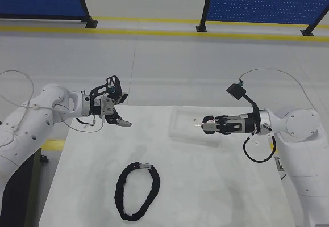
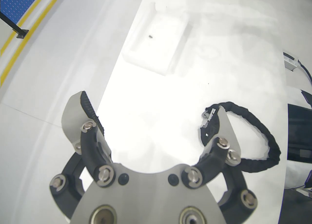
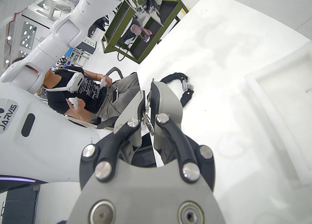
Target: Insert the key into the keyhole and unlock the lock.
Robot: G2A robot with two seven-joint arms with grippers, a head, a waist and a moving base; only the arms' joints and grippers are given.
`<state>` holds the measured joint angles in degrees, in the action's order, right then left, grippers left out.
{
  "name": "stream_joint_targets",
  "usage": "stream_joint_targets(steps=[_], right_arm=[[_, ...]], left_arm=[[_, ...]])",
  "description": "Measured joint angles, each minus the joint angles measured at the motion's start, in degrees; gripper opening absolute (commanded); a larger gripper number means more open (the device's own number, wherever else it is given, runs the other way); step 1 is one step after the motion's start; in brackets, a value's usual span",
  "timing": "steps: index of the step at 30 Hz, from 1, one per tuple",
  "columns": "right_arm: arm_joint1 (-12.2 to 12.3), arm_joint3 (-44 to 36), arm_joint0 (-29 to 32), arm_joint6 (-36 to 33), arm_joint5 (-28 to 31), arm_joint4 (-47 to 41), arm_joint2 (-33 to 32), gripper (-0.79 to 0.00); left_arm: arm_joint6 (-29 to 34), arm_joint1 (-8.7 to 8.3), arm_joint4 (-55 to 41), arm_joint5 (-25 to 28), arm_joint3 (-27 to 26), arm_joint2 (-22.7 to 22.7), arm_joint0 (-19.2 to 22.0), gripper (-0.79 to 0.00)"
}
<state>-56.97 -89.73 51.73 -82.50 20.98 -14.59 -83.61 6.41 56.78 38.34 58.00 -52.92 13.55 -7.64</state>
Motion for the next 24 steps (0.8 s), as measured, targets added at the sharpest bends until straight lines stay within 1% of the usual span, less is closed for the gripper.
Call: stream_joint_targets(steps=[5,24], right_arm=[[0.0,0.0,0.0,0.0,0.0,0.0,0.0,-0.785],[0.0,0.0,0.0,0.0,0.0,0.0,0.0,-0.785]], left_arm=[[-0.2,0.37,2.9,0.0,0.4,-2.9,-1.1,0.0],[-0.2,0.37,2.9,0.0,0.4,-2.9,-1.0,0.0]])
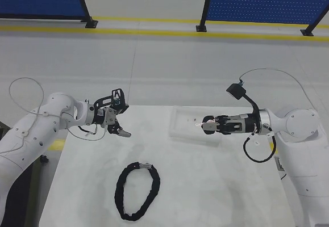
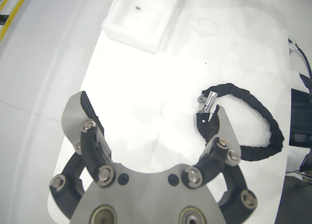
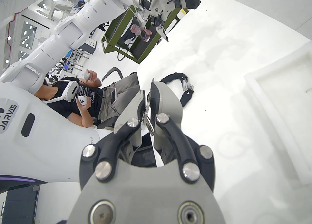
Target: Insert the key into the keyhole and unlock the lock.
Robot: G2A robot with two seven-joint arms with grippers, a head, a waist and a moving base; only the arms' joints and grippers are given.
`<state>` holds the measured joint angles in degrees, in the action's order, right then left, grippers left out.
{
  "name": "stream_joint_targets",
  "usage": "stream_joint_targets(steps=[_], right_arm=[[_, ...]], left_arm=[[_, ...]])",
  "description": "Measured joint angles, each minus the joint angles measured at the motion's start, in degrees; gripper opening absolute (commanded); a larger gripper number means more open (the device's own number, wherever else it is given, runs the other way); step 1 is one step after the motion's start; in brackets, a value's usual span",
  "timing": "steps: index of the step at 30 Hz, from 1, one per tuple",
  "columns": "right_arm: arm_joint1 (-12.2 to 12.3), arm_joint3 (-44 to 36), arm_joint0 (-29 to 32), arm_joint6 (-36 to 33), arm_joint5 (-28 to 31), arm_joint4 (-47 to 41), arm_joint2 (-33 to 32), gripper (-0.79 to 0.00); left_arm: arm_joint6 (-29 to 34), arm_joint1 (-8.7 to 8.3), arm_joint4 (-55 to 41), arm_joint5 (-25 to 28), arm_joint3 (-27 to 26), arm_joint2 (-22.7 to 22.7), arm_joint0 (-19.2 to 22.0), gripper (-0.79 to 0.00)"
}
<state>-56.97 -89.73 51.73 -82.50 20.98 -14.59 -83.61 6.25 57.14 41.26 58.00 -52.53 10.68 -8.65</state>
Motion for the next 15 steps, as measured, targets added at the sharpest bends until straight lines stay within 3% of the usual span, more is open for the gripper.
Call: stream_joint_targets(steps=[15], right_arm=[[0.0,0.0,0.0,0.0,0.0,0.0,0.0,-0.785]], left_arm=[[-0.3,-0.15,0.4,-1.2,-0.3,0.5,-0.9,0.0]])
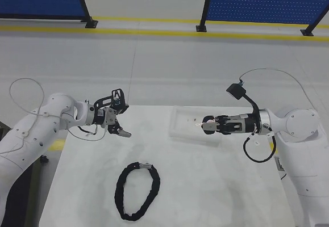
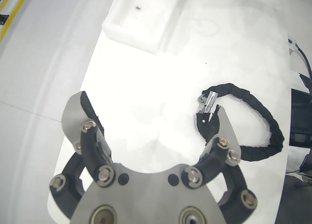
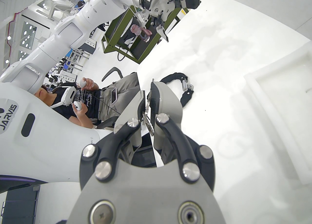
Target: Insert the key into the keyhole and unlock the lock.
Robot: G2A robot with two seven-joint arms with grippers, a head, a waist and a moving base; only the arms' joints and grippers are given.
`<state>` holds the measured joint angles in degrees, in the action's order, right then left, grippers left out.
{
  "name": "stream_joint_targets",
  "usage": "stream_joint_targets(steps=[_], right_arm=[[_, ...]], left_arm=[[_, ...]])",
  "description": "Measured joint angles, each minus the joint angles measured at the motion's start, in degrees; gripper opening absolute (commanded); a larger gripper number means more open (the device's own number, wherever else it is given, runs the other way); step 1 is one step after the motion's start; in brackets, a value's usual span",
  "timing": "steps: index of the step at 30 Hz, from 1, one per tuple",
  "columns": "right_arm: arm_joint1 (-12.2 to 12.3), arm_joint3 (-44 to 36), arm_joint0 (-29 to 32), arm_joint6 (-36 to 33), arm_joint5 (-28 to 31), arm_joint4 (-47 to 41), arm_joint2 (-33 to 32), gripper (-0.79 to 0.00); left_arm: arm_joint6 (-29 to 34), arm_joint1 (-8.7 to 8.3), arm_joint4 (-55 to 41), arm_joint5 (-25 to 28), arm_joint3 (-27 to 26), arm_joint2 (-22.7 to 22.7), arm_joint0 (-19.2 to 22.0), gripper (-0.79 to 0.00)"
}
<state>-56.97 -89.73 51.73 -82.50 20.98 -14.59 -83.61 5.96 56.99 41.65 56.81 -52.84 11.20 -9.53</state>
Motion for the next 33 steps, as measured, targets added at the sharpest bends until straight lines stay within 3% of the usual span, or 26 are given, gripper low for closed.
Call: stream_joint_targets(steps=[3,7,15,22,33], right_arm=[[0.0,0.0,0.0,0.0,0.0,0.0,0.0,-0.785],[0.0,0.0,0.0,0.0,0.0,0.0,0.0,-0.785],[0.0,0.0,0.0,0.0,0.0,0.0,0.0,-0.785],[0.0,0.0,0.0,0.0,0.0,0.0,0.0,-0.785],[0.0,0.0,0.0,0.0,0.0,0.0,0.0,-0.785]], left_arm=[[-2.6,-0.48,3.9,-0.5,-1.7,0.9,-1.6,0.0],[-10.7,-0.96,11.6,0.9,-3.3,1.3,-5.5,0.0],[-27.2,-0.2,28.1,1.2,-6.3,-0.5,-10.6,0.0],[-33.0,3.35,38.2,1.2,-2.3,-1.5,-12.9,0.0],[-37.5,9.71,44.9,1.2,8.3,-1.5,-14.8,0.0]])
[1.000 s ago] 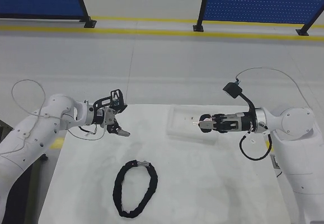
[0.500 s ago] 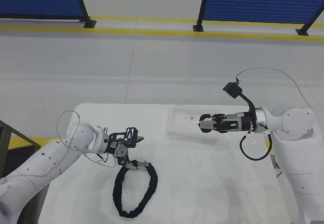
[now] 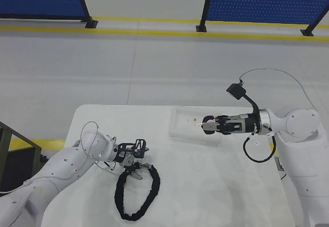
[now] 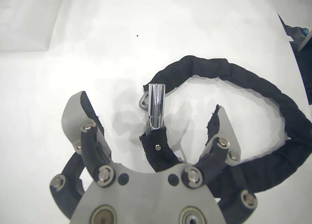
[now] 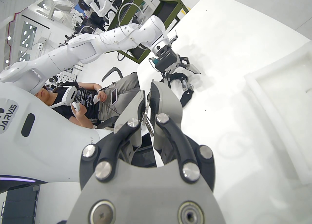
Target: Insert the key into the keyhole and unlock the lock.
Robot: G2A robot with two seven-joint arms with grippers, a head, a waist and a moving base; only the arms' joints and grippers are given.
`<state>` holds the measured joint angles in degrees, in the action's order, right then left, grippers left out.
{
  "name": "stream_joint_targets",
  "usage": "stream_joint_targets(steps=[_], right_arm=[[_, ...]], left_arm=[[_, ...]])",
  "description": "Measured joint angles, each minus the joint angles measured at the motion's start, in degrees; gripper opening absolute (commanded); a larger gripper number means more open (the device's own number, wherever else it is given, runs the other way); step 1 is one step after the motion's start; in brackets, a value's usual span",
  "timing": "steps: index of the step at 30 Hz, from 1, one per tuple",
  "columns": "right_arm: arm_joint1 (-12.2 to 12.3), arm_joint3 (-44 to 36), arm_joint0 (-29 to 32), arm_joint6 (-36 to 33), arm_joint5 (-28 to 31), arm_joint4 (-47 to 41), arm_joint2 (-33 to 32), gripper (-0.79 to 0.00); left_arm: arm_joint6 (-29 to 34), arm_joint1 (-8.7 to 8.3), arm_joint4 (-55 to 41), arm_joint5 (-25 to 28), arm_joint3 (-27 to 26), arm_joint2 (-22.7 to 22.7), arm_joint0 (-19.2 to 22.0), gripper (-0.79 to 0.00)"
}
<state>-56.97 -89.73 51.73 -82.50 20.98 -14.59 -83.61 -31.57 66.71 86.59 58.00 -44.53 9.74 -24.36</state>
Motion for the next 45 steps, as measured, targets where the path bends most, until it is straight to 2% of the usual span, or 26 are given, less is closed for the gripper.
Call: stream_joint_targets(steps=[15,20,24,31,38,45], right_arm=[[0.0,0.0,0.0,0.0,0.0,0.0,0.0,-0.785],[0.0,0.0,0.0,0.0,0.0,0.0,0.0,-0.785],[0.0,0.0,0.0,0.0,0.0,0.0,0.0,-0.785],[0.0,0.0,0.0,0.0,0.0,0.0,0.0,-0.785],[0.0,0.0,0.0,0.0,0.0,0.0,0.0,-0.785],[0.0,0.0,0.0,0.0,0.0,0.0,0.0,-0.785]], left_arm=[[-0.4,0.21,0.3,0.0,0.5,0.0,-0.1,0.0],[-0.2,-0.33,-1.1,-3.2,0.4,1.7,-2.0,0.0],[-3.6,-1.43,0.2,-4.5,0.2,2.7,-2.9,0.0],[-12.5,-3.64,10.0,-10.4,-2.2,2.1,-4.2,0.0],[-15.4,-4.19,13.6,-13.4,-3.1,2.5,-5.0,0.0],[-14.7,-3.41,14.0,-13.9,-2.7,3.3,-5.4,-0.163]])
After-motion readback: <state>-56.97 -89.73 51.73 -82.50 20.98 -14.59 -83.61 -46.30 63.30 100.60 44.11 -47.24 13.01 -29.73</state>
